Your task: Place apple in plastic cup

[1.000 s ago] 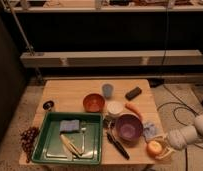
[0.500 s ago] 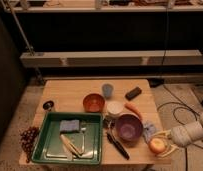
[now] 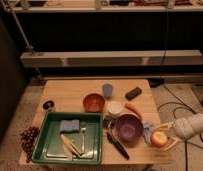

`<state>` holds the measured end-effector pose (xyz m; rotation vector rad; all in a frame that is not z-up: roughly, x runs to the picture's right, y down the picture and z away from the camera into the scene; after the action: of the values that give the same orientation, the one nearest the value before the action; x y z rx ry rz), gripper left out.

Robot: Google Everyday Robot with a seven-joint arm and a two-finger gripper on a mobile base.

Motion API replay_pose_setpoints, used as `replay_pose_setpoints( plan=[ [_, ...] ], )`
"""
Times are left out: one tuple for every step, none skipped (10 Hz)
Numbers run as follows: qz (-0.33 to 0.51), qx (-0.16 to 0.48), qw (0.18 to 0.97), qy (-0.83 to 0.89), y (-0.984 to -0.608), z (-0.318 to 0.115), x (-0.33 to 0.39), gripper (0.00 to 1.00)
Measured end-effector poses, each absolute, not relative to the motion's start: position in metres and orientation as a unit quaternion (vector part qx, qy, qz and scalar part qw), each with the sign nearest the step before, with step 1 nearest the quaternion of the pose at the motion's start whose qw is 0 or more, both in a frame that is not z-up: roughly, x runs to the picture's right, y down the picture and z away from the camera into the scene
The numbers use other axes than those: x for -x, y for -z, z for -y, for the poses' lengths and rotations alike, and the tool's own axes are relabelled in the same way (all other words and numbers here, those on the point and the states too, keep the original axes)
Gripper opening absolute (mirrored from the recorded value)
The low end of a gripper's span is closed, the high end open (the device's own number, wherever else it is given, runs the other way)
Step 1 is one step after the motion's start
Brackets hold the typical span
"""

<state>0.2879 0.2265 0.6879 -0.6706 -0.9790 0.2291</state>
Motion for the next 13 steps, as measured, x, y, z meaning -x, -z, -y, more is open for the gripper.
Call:
replay_pose_setpoints(
  plan=[
    [0.46, 0.315, 0.823, -0.109, -0.688, -0.227, -0.289, 0.0],
    [0.459, 0.314, 0.823, -0.11, -0.687, -0.228, -0.29, 0.0],
    [0.459, 0.315, 0.823, -0.11, -0.687, -0.228, -0.29, 0.0],
    [0.46, 0.315, 0.823, -0.109, -0.688, -0.228, -0.289, 0.0],
    [0.46, 0.315, 0.823, -0.109, -0.688, -0.227, -0.289, 0.0],
    [0.46, 0.316, 0.823, -0.109, -0.688, -0.227, -0.289, 0.0],
    [0.46, 0.315, 0.823, -0.11, -0.688, -0.228, -0.29, 0.0],
    [0.459, 0.315, 0.823, -0.11, -0.687, -0.228, -0.29, 0.0],
    [0.46, 0.315, 0.823, -0.11, -0.688, -0.228, -0.29, 0.0],
    [0.46, 0.315, 0.823, -0.11, -0.688, -0.228, -0.289, 0.0],
    [0.459, 0.316, 0.823, -0.109, -0.689, -0.228, -0.289, 0.0],
    [0.459, 0.316, 0.823, -0.106, -0.691, -0.226, -0.286, 0.0],
    [0.459, 0.314, 0.825, -0.102, -0.697, -0.217, -0.281, 0.0]
  ],
)
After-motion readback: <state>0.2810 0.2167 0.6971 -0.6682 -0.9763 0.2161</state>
